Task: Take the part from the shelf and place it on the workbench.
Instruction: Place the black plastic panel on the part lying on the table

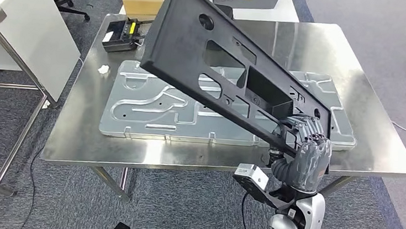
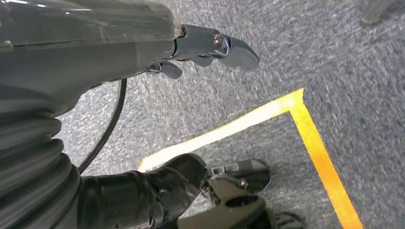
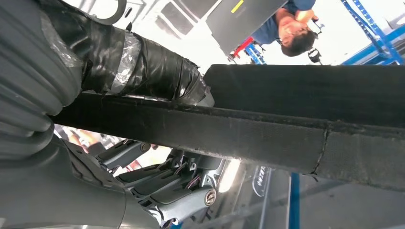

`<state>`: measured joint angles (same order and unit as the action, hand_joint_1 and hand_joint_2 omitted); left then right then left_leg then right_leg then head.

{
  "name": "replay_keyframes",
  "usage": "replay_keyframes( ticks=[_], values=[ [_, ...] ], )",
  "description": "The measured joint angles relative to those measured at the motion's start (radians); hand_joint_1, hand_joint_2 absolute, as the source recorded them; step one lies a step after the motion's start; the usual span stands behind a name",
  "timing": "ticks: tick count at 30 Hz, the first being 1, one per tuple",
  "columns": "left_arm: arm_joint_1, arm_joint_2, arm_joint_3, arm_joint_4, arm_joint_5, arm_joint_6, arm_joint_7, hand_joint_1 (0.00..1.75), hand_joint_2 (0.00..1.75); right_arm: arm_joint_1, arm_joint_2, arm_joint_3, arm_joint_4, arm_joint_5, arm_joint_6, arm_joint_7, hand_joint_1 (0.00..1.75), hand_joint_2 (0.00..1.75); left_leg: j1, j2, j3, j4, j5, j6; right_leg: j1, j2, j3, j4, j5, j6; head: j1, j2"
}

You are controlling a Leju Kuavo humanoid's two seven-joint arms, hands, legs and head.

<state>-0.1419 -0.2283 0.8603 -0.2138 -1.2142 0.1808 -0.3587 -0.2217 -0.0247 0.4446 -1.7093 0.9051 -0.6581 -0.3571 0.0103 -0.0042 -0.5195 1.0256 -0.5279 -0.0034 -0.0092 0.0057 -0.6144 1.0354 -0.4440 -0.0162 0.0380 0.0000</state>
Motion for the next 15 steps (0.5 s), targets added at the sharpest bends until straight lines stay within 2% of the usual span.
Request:
replay_keyframes(
  ticks=[1,2,4,5,6,7,9,10,11,13,15],
  values=[
    [-0.001,0.0,0.0,0.0,0.0,0.0,0.0,0.0,1.75,-0.002,-0.001,0.002,0.002,0.0,0.0,0.002,1.75,1.75,0.001,0.0,-0.017,0.036,-0.017,-0.004,-0.002,0.0,0.006,-0.004,-0.003,-0.007,0.0,0.0],
    [-0.001,0.0,0.0,0.0,0.0,0.0,0.0,0.0,1.75,-0.004,-0.001,0.005,0.003,0.0,0.0,0.003,1.75,1.75,0.002,0.001,-0.048,0.093,-0.04,-0.008,-0.003,-0.002,0.012,-0.006,-0.007,-0.013,-0.001,0.0],
    [0.0,0.0,0.0,0.0,0.0,0.0,0.0,0.0,1.75,-0.005,-0.002,0.009,0.009,0.0,0.0,0.007,1.75,1.75,0.002,0.001,-0.135,0.232,-0.082,-0.012,-0.001,-0.003,0.022,-0.006,-0.016,-0.02,-0.001,0.0],
    [0.002,0.0,0.0,0.0,0.0,0.001,0.0,0.0,1.75,-0.004,-0.003,0.011,0.013,0.0,-0.001,0.009,1.75,1.75,0.002,0.001,-0.17,0.276,-0.082,-0.013,0.0,-0.002,0.028,-0.006,-0.021,-0.021,-0.001,0.0],
    [0.004,0.0,0.0,0.0,0.0,0.001,0.001,0.0,1.75,-0.004,-0.004,0.012,0.016,0.0,-0.001,0.01,1.75,1.75,0.002,0.001,-0.187,0.283,-0.062,-0.012,0.001,-0.001,0.035,-0.006,-0.027,-0.021,-0.001,0.0],
    [0.005,0.0,0.0,0.0,0.001,0.002,0.002,0.0,1.75,-0.003,-0.004,0.012,0.019,0.0,-0.001,0.011,1.75,1.75,0.002,0.001,-0.184,0.248,-0.022,-0.009,0.002,0.001,0.045,-0.006,-0.033,-0.02,-0.001,0.0],
    [0.005,0.0,0.0,0.0,0.003,0.0,0.005,0.0,1.75,-0.004,-0.005,0.013,0.023,-0.001,-0.002,0.011,1.75,1.75,-0.001,0.0,-0.139,0.114,0.069,0.004,0.005,0.003,0.063,-0.006,-0.046,-0.017,-0.001,0.0],
    [0.004,0.001,0.0,0.0,0.005,-0.005,0.005,0.0,1.75,-0.005,-0.005,0.014,0.024,-0.001,-0.002,0.012,1.75,1.75,-0.004,0.0,-0.116,0.055,0.095,0.011,0.007,0.003,0.068,-0.005,-0.052,-0.013,-0.001,0.0],
    [0.003,0.002,0.0,0.0,0.007,-0.01,0.006,0.0,1.75,-0.006,-0.005,0.015,0.025,-0.001,-0.002,0.012,1.75,1.75,-0.007,0.0,-0.102,0.019,0.105,0.016,0.007,0.003,0.07,-0.005,-0.056,-0.009,-0.001,0.0],
    [0.001,0.003,0.0,0.0,0.009,-0.004,0.01,0.0,1.75,-0.008,-0.006,0.018,0.028,-0.001,-0.002,0.014,1.75,1.75,-0.011,0.0,-0.094,0.0,0.099,0.022,0.007,0.003,0.071,-0.007,-0.061,0.003,-0.001,0.0],
    [0.002,0.001,-0.001,0.0,0.007,0.025,0.019,0.0,1.75,-0.008,-0.006,0.02,0.031,-0.001,-0.001,0.018,1.75,1.75,-0.006,0.0,-0.087,-0.011,0.101,0.029,0.006,0.001,0.073,-0.002,-0.07,0.014,-0.001,0.0]
  ],
)
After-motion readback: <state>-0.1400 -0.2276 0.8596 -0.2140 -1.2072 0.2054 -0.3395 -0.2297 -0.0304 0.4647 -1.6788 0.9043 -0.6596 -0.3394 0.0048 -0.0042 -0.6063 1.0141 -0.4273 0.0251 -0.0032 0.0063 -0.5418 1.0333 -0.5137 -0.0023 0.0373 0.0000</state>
